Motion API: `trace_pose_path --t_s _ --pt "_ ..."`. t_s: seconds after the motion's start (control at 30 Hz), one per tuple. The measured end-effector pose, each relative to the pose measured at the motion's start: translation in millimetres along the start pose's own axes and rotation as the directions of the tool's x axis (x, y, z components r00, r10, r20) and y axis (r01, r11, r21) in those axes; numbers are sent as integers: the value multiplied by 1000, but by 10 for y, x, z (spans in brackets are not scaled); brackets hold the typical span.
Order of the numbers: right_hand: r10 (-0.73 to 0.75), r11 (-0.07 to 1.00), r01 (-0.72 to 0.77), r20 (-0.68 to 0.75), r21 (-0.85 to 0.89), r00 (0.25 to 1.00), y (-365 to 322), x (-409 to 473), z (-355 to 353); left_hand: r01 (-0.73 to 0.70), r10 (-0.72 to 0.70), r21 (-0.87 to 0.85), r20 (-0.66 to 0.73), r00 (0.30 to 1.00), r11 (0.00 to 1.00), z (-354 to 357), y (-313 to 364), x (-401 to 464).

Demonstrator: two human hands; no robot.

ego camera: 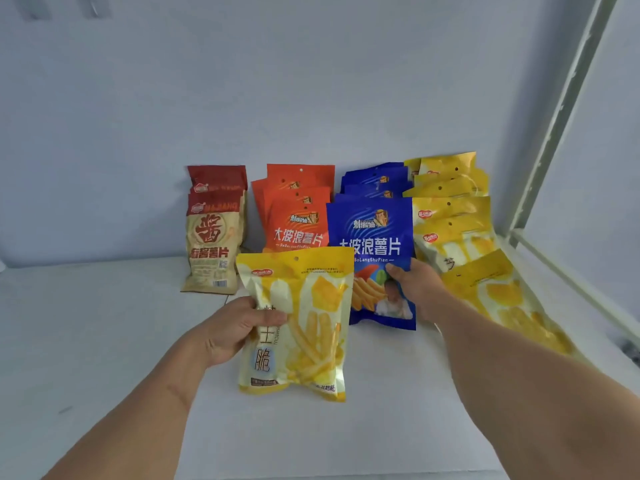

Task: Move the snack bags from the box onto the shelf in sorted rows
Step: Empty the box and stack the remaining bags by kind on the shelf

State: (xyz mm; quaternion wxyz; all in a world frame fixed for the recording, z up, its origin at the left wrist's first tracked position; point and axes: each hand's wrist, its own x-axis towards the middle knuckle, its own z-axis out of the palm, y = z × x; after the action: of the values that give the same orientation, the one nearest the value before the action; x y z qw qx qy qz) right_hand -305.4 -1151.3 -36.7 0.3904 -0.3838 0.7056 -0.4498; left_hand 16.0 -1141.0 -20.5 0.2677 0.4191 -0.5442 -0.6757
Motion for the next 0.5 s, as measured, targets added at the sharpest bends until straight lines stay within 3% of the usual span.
trace_pose_path --t_s 0.5 --pt "-26 978 3 -106 -211 994 144 478 88 11 -11 -91 5 1000 996 -99 58 484"
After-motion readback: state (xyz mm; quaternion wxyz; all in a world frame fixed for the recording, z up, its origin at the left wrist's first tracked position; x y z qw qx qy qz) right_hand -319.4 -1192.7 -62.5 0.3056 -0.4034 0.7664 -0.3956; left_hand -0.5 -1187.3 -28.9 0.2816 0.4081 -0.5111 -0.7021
